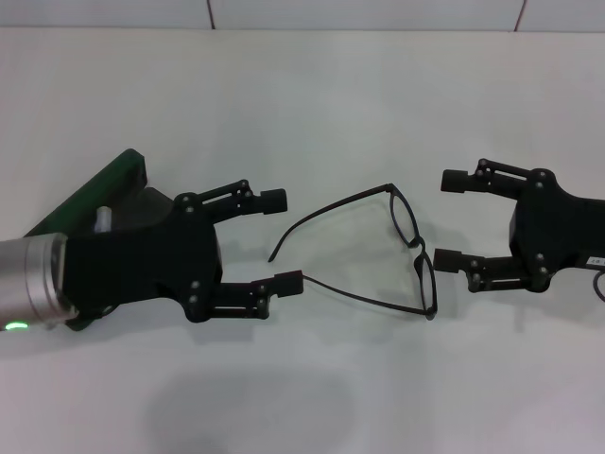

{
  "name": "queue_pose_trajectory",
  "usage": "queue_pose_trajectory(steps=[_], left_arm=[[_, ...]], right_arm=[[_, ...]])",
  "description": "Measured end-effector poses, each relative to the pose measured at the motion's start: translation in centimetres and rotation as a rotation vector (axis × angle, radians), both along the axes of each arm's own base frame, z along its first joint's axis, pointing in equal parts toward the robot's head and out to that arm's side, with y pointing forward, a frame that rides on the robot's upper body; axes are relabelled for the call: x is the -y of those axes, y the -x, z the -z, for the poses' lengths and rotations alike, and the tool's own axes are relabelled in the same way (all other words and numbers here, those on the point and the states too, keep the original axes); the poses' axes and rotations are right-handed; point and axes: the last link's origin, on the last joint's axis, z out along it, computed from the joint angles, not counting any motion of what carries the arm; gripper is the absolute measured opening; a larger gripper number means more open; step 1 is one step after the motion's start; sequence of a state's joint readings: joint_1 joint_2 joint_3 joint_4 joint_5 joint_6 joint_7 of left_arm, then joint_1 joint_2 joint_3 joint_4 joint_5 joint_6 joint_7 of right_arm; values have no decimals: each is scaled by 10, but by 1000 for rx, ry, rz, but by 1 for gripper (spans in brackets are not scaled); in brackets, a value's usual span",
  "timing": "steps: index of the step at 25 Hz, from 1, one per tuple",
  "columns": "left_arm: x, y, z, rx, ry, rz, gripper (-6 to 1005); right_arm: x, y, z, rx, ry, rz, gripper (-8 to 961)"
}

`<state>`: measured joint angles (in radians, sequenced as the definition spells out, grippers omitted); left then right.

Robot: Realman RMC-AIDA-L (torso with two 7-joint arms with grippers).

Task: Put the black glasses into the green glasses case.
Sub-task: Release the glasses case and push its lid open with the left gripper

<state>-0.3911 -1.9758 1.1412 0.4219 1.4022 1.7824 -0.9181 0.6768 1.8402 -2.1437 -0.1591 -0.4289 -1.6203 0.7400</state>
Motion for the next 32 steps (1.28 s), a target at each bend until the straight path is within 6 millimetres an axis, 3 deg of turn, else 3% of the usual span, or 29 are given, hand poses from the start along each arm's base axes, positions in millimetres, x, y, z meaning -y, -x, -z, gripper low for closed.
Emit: queue_pose_trajectory(steps=[11,16,20,24,32], left_arm=[[-4,-8,5,22,26,-13,874],[-30,-3,-20,68,-47,-179,873],[-65,5,-47,-95,-32,-368,873],[-83,15,-72,-303,-31,-548,872],[-66,31,-99,-616,-87,-722,871]], right_arm=[[2,-4,-2,6,-11,2,872],[3,-3,-4,-5,-4,-8,872],[5,-3,-4,-13,0,-12,871],[5,-3,-4,-15,1,-13,871],[3,2,-3,-20,0,-24,871]])
